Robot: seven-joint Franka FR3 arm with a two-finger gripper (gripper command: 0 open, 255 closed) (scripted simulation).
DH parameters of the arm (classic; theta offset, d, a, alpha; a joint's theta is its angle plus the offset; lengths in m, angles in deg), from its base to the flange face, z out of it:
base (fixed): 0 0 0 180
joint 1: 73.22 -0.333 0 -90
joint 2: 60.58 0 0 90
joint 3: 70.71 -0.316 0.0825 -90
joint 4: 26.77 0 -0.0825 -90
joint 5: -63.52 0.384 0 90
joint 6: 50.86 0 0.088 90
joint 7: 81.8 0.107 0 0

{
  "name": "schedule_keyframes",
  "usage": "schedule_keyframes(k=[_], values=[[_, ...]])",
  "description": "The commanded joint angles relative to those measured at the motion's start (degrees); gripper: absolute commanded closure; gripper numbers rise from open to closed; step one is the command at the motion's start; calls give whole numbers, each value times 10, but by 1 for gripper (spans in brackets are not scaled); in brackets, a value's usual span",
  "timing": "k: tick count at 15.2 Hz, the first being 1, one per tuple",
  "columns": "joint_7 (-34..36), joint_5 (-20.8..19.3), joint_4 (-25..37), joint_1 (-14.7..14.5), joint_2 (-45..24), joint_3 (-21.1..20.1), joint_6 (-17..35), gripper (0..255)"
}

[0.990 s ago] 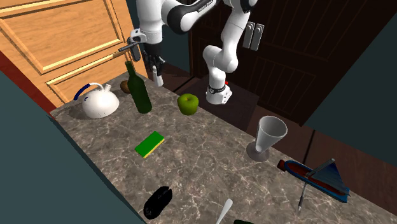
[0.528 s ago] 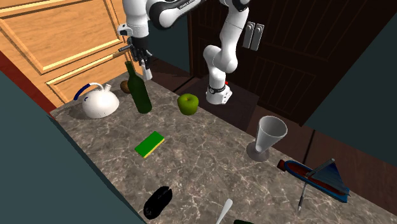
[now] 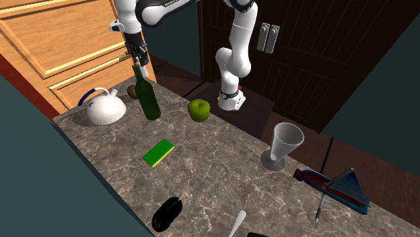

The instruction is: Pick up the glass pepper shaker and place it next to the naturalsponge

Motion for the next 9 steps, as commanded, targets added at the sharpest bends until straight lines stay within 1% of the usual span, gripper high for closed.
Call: schedule_keyframes(k=[1, 5, 9], values=[[-31, 11, 31, 5, -30, 20, 1, 255], [-97, 47, 103, 20, -101, 57, -1, 255], [-165, 97, 188, 46, -183, 86, -13, 255]])
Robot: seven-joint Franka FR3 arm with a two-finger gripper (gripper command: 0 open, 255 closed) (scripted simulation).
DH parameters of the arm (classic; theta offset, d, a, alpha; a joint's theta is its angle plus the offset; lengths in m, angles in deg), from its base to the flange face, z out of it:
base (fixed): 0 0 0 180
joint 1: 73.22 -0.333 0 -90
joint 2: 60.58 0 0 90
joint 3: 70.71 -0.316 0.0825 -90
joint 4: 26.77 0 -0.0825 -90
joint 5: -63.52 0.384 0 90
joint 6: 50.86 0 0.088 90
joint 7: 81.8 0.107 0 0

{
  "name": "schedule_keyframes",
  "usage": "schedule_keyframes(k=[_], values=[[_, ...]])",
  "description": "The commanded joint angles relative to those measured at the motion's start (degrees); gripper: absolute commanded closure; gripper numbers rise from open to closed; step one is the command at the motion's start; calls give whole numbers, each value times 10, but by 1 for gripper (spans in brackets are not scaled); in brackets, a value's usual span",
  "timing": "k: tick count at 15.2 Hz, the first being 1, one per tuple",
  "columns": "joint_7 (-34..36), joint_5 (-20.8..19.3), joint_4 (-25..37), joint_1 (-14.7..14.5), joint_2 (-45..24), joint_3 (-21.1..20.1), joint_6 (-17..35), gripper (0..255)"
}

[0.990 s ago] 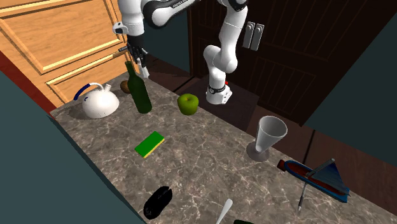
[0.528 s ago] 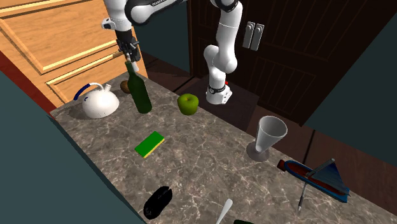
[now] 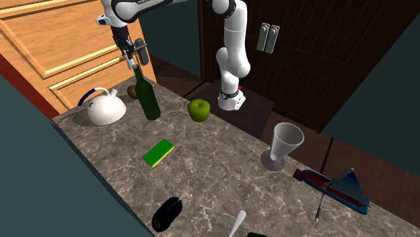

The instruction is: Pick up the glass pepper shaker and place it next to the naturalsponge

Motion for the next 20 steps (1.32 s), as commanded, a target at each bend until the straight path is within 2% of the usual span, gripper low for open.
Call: schedule_keyframes(k=[1, 20], values=[[-37, 30, 50, 16, -47, 13, -9, 255], [-47, 49, -65, 21, -76, 8, 131, 255]])
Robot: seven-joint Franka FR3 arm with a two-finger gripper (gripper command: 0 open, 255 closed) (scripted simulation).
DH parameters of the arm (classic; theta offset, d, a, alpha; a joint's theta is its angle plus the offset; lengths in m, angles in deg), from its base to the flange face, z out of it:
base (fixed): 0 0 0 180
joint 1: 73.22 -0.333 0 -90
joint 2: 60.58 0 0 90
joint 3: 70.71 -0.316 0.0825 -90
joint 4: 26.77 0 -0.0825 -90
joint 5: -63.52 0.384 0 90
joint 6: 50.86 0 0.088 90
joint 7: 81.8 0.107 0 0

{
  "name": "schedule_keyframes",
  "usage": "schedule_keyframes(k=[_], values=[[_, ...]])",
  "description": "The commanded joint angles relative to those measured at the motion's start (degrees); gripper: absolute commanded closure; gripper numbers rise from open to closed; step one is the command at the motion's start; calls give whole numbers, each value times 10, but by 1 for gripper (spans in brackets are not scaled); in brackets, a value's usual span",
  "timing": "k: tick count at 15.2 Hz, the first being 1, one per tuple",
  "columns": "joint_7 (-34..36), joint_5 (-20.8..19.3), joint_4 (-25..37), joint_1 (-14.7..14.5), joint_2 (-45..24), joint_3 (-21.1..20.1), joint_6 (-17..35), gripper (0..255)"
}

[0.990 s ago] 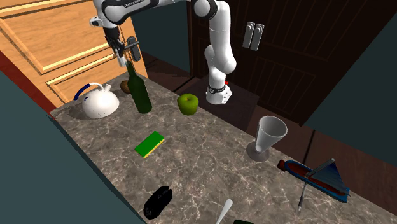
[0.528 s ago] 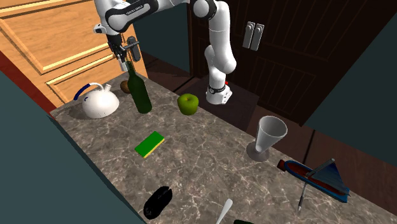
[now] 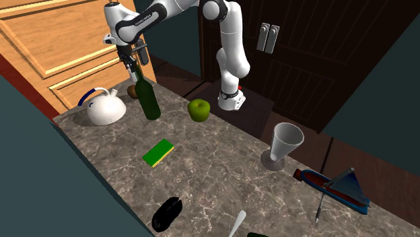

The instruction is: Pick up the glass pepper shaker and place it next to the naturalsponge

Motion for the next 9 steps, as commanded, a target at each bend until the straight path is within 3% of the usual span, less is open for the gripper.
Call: schedule_keyframes(k=[1, 9], values=[[-4, 5, -8, 2, -7, 0, 14, 255], [-16, 24, -41, 6, -34, -5, 70, 255]])
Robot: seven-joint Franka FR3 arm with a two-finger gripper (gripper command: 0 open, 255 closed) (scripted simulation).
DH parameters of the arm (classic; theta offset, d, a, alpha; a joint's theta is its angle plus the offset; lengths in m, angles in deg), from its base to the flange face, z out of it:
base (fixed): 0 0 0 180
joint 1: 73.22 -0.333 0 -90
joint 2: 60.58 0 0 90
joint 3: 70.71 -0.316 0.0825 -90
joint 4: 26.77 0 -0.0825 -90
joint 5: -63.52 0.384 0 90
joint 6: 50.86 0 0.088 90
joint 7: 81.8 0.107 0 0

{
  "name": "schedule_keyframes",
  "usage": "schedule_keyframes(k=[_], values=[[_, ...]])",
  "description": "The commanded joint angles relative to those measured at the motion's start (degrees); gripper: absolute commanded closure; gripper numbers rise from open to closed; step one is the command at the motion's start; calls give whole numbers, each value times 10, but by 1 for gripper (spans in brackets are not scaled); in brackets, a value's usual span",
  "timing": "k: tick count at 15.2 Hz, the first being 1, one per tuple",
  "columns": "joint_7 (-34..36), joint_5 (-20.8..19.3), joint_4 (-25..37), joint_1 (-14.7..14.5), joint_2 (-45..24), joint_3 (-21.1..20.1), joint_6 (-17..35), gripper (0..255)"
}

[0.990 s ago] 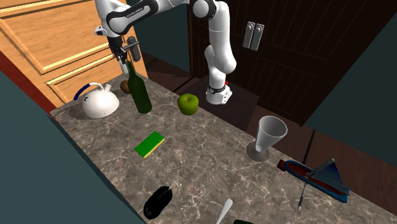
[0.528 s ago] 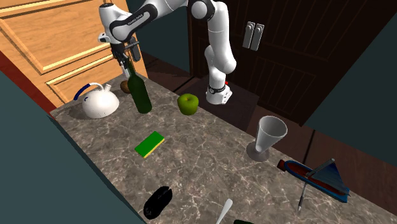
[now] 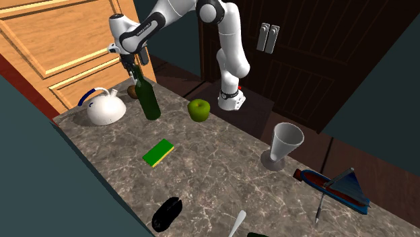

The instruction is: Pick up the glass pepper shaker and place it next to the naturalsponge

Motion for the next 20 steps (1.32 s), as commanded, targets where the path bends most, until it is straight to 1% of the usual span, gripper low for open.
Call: schedule_keyframes(k=[1, 4, 12, 13, 18, 20], values=[[-5, 7, -5, 2, -9, -1, 13, 255], [-11, 17, -15, 5, -22, -5, 35, 255], [-11, 17, -15, 5, -22, -5, 35, 255], [-11, 17, -15, 5, -22, -5, 35, 0], [-11, 17, -15, 5, -22, -5, 35, 0], [1, -2, -6, -2, 3, 1, 4, 0]])
